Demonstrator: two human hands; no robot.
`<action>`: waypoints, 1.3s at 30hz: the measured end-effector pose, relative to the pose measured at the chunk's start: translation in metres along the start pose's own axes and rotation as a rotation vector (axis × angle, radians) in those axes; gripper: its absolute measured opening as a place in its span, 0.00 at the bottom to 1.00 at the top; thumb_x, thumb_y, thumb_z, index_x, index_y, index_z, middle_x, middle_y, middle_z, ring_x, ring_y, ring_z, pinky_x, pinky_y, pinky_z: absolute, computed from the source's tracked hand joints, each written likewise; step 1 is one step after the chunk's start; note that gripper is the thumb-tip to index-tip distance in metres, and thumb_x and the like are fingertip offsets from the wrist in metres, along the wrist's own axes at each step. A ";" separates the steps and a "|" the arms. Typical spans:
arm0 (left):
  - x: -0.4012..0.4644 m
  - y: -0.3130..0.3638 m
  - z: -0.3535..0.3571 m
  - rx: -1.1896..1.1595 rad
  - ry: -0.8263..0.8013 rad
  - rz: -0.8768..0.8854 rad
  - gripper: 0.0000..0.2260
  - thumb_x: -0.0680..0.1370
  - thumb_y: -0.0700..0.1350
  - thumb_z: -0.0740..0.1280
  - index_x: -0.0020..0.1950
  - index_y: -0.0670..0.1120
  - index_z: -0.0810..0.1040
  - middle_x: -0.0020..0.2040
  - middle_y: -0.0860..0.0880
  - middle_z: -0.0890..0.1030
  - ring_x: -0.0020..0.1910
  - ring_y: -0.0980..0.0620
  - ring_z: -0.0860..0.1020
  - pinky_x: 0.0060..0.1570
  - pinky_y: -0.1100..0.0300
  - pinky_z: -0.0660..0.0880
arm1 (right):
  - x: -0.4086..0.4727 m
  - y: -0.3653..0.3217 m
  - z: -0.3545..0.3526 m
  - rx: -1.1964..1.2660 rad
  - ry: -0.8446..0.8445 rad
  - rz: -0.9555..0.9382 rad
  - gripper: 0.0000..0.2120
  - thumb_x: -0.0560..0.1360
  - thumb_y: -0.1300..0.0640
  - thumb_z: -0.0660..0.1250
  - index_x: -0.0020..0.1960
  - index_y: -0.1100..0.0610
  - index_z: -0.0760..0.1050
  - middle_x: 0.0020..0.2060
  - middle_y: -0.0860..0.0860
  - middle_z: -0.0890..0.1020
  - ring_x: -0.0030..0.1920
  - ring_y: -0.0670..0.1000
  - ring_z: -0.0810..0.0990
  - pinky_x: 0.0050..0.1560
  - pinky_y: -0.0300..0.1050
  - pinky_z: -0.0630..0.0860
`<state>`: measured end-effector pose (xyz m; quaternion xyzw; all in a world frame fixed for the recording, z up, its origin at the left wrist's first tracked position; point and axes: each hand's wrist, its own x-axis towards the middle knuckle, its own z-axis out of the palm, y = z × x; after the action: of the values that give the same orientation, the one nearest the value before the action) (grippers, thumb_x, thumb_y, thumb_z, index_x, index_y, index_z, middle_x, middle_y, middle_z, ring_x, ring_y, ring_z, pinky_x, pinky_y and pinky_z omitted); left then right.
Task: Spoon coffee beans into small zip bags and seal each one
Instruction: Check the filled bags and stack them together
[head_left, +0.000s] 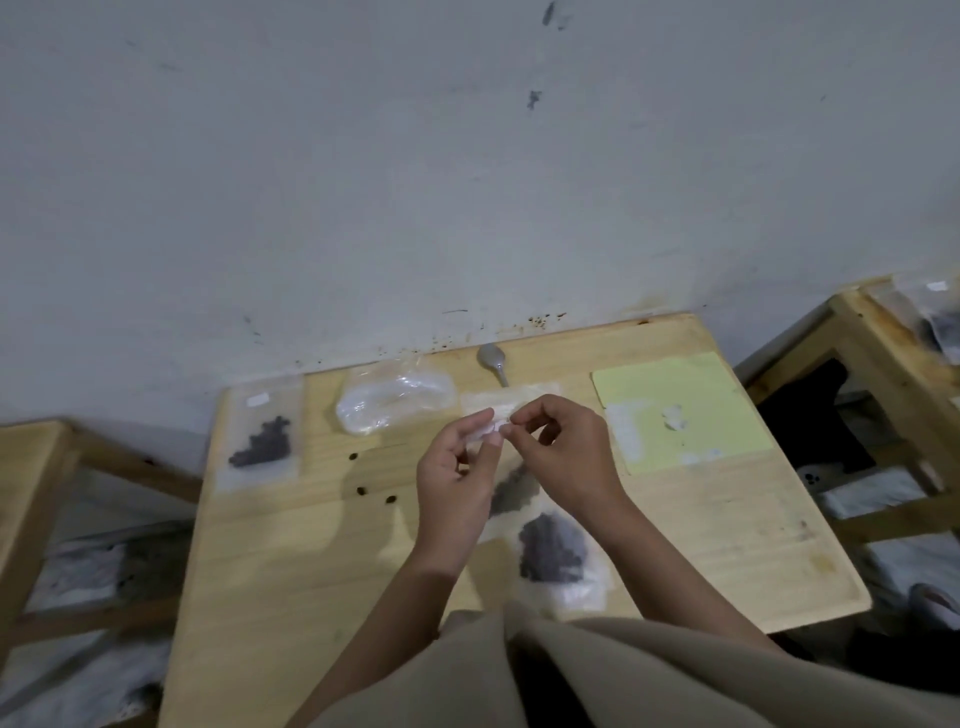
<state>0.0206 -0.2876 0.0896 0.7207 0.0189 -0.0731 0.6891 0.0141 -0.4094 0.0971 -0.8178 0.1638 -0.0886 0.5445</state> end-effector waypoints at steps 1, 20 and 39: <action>-0.001 0.000 -0.009 -0.016 0.024 -0.011 0.09 0.76 0.40 0.69 0.52 0.53 0.80 0.51 0.52 0.83 0.52 0.57 0.80 0.52 0.64 0.75 | -0.004 -0.004 0.008 -0.002 0.004 -0.004 0.04 0.69 0.58 0.74 0.40 0.55 0.79 0.34 0.44 0.81 0.35 0.38 0.77 0.36 0.29 0.71; 0.050 -0.007 -0.229 -0.218 0.247 -0.208 0.11 0.77 0.38 0.66 0.59 0.45 0.78 0.54 0.50 0.80 0.55 0.51 0.78 0.58 0.56 0.75 | -0.041 -0.038 0.194 0.198 -0.200 0.055 0.14 0.70 0.62 0.73 0.49 0.47 0.75 0.43 0.52 0.81 0.41 0.50 0.81 0.41 0.42 0.80; 0.146 -0.095 -0.294 0.863 0.157 -0.175 0.19 0.75 0.47 0.68 0.61 0.38 0.73 0.53 0.39 0.77 0.52 0.40 0.75 0.50 0.51 0.73 | 0.062 -0.018 0.335 -0.238 -0.158 0.154 0.18 0.72 0.58 0.72 0.60 0.61 0.75 0.49 0.55 0.78 0.43 0.49 0.77 0.47 0.38 0.74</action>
<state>0.1757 -0.0010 -0.0125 0.9412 0.0997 -0.0774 0.3133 0.1836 -0.1369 -0.0195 -0.8661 0.1921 0.0381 0.4600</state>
